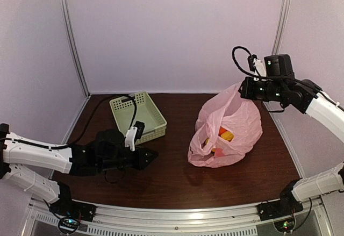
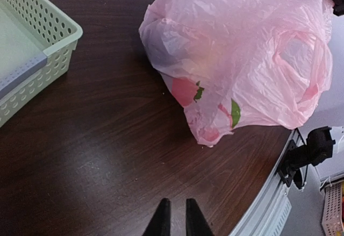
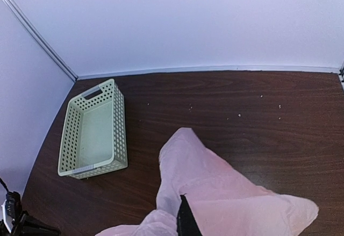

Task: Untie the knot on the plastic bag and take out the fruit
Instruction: Adjust the bag opening on the takeout bag.

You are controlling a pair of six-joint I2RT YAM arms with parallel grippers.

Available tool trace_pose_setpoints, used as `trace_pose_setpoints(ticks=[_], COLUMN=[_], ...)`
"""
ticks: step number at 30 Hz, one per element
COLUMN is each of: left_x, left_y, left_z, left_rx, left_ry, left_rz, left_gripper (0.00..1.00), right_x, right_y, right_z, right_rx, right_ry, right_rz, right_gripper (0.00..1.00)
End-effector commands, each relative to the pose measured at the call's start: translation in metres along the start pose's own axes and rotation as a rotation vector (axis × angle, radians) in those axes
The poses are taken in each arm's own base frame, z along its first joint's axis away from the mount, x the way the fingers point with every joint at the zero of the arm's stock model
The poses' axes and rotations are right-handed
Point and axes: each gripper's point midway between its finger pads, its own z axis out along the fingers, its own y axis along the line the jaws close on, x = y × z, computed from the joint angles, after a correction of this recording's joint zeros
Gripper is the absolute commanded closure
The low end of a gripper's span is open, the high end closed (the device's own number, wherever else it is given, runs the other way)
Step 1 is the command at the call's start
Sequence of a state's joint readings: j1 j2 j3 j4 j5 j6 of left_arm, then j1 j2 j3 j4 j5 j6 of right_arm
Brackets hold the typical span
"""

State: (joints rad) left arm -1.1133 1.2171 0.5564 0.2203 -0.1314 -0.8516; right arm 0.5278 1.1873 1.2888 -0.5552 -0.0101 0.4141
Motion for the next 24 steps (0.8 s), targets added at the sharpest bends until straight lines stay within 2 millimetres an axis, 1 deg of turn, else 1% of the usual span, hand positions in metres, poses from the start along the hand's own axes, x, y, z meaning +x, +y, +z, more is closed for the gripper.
trace_pose_setpoints(ticks=[1, 3, 5, 6, 10, 11, 14, 17, 18, 19, 21, 24], left_x=[-0.014, -0.025, -0.034, -0.037, -0.048, -0.048, -0.051, -0.046, -0.041, -0.041, -0.034, -0.032], left_y=[-0.025, -0.043, -0.062, -0.071, -0.098, -0.103, -0.117, -0.13, -0.131, -0.136, -0.139, -0.133], left_z=[-0.001, -0.006, -0.011, -0.012, -0.012, -0.01, -0.003, 0.009, 0.016, 0.018, 0.031, 0.045], left_rx=[0.084, 0.148, 0.21, 0.233, 0.266, 0.262, 0.277, 0.296, 0.287, 0.29, 0.278, 0.229], left_ry=[-0.003, -0.028, -0.036, -0.034, -0.037, -0.037, -0.032, -0.004, 0.012, 0.014, 0.041, 0.054], left_rz=[0.132, 0.213, 0.289, 0.326, 0.449, 0.468, 0.507, 0.533, 0.542, 0.548, 0.557, 0.538], left_gripper=[0.75, 0.59, 0.41, 0.29, 0.06, 0.03, 0.02, 0.02, 0.03, 0.02, 0.02, 0.03], right_x=[0.035, 0.042, 0.045, 0.045, 0.042, 0.042, 0.042, 0.043, 0.044, 0.044, 0.044, 0.043], right_y=[0.019, 0.017, 0.014, 0.012, 0.011, 0.012, 0.012, 0.013, 0.014, 0.014, 0.014, 0.016], right_z=[0.019, 0.021, 0.02, 0.02, 0.018, 0.018, 0.019, 0.02, 0.02, 0.02, 0.02, 0.019], right_rx=[-0.14, -0.135, -0.12, -0.113, -0.108, -0.109, -0.112, -0.114, -0.117, -0.119, -0.12, -0.125], right_ry=[0.098, 0.115, 0.118, 0.117, 0.107, 0.104, 0.104, 0.106, 0.108, 0.109, 0.107, 0.106], right_rz=[-0.004, -0.005, -0.005, -0.005, 0.006, 0.007, 0.016, 0.021, 0.022, 0.022, 0.022, 0.02], right_gripper=[1.0, 1.0, 1.0, 1.0, 1.0, 1.0, 1.0, 1.0, 1.0, 1.0, 1.0, 1.0])
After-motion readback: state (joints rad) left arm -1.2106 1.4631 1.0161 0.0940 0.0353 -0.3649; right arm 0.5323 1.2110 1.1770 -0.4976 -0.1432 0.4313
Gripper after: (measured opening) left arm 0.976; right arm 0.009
